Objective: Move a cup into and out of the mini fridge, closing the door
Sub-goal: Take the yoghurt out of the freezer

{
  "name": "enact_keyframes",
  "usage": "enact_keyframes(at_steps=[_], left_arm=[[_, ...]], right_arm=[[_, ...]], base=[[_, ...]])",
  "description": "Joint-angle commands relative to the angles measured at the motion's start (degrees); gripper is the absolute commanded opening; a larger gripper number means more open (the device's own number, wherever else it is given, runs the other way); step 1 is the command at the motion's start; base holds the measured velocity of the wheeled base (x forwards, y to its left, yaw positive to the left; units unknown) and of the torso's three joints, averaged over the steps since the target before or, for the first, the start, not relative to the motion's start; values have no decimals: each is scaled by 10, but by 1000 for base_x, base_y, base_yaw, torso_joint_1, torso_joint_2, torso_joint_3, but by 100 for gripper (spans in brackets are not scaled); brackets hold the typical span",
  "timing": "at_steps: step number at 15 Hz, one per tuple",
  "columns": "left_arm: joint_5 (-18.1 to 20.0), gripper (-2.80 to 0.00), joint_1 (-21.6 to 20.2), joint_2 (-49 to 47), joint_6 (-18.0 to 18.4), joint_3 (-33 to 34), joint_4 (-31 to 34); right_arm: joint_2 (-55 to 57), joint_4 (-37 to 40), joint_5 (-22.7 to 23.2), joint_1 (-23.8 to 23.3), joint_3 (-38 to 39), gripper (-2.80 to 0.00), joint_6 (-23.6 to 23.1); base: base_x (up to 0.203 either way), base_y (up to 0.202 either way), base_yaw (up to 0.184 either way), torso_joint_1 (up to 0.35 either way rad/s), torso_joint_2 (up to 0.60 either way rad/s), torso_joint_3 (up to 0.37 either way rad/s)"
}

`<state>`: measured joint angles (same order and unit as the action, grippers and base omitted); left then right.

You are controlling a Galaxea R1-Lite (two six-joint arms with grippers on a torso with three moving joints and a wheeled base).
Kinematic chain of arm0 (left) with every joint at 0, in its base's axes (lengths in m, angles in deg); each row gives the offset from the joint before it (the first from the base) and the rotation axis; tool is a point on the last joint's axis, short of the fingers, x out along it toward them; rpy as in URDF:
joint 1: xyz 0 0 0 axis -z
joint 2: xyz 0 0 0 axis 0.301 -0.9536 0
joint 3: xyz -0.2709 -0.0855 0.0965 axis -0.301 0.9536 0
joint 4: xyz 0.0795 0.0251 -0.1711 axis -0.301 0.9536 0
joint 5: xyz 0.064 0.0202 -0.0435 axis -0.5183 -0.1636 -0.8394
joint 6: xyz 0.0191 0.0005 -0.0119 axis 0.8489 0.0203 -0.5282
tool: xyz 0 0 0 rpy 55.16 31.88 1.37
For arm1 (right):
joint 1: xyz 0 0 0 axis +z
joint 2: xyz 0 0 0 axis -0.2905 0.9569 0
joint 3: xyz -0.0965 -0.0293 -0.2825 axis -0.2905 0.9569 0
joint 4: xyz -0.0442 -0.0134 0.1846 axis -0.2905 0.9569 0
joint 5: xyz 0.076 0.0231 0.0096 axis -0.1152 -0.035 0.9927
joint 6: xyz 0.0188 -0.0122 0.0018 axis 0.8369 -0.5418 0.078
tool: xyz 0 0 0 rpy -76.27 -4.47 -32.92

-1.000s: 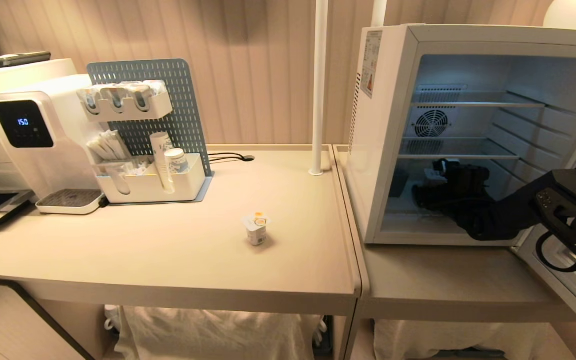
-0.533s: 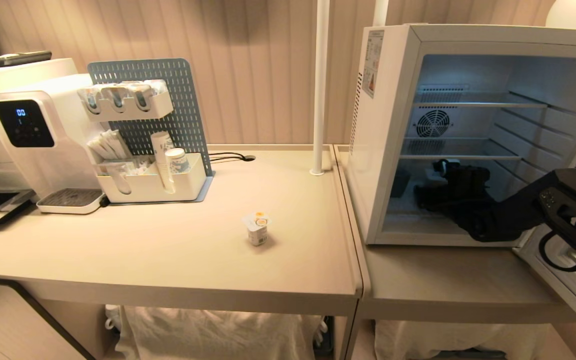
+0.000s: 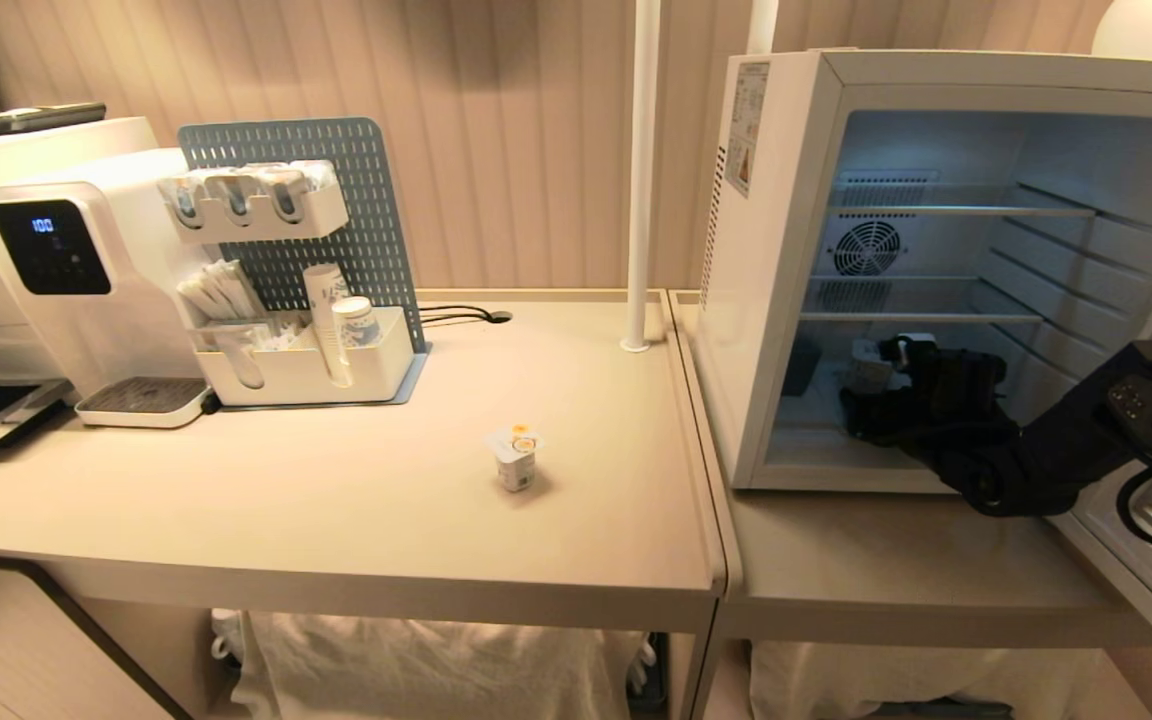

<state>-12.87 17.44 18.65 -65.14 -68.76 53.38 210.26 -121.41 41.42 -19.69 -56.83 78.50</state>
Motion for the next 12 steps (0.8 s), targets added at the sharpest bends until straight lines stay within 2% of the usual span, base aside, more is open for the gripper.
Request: enact_keyframes(at_steps=[1,4,12], left_arm=[[0,-280,0,0,0,0,-1],[0,-280,0,0,0,0,-1],[0,-280,0,0,0,0,-1]], right_arm=[[-7,-17,-2,-2,22,-280,1],[-33,-45,-2,-2,58,-280,1],[-227,-51,31,-1,230,-280,1]], base=[[0,0,0,0,0,0],[0,0,0,0,0,0],[0,0,0,0,0,0]])
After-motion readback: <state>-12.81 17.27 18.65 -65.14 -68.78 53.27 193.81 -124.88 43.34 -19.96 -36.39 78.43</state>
